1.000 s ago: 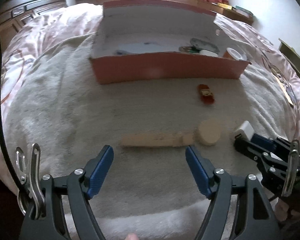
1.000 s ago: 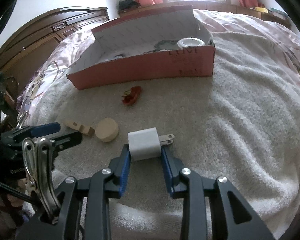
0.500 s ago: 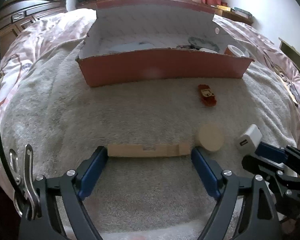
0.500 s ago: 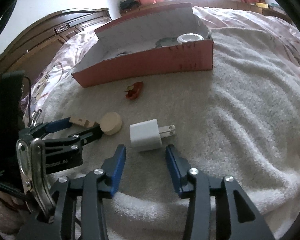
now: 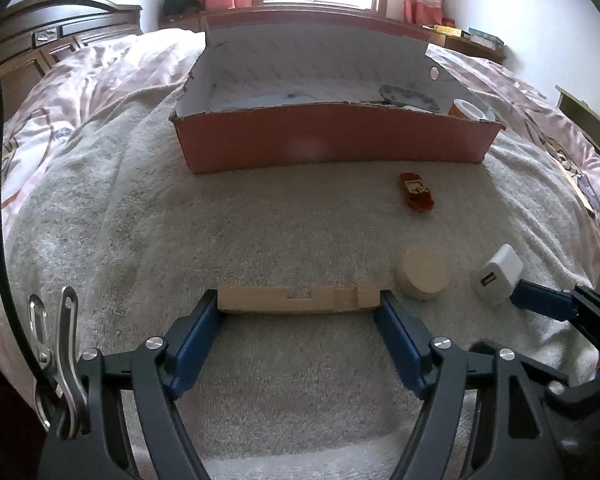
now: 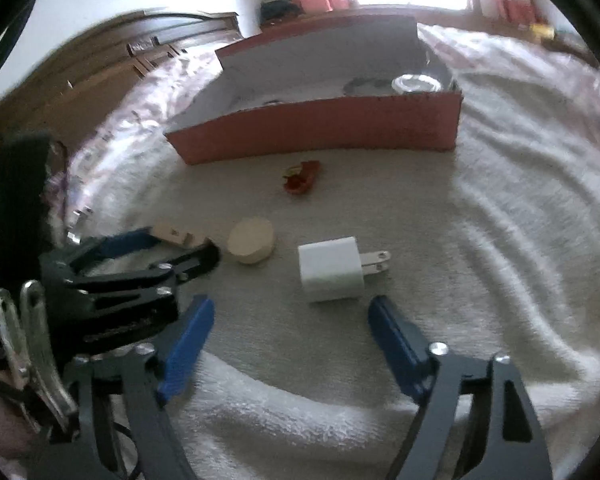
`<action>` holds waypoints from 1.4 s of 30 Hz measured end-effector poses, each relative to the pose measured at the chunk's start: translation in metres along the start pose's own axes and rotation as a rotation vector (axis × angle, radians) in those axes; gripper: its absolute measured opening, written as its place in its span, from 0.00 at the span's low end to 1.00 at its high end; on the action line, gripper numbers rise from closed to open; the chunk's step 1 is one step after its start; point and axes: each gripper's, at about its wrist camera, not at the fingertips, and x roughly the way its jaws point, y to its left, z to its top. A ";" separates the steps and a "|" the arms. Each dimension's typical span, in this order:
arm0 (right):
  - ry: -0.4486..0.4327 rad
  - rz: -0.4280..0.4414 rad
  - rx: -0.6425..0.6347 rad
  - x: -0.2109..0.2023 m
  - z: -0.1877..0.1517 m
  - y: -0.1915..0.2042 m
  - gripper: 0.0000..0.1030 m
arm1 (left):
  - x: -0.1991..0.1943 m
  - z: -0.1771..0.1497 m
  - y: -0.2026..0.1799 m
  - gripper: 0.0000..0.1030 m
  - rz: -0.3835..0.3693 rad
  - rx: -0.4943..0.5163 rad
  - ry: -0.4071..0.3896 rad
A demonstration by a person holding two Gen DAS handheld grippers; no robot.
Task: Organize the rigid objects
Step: 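Carry the wooden stick and white plug into the box and release both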
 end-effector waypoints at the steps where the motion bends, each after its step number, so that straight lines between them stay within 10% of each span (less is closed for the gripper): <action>1: -0.004 -0.035 -0.016 -0.001 0.001 0.003 0.76 | 0.000 0.000 0.000 0.76 -0.002 -0.002 -0.002; 14: -0.025 -0.138 -0.038 0.009 0.006 -0.001 0.73 | 0.000 -0.001 -0.001 0.76 0.011 0.004 -0.007; 19: -0.059 -0.175 0.002 0.003 0.001 -0.008 0.45 | 0.000 -0.002 -0.002 0.76 0.014 0.004 -0.009; 42: -0.128 -0.095 -0.021 -0.012 0.024 -0.011 0.45 | -0.025 0.028 0.002 0.76 0.014 -0.002 -0.065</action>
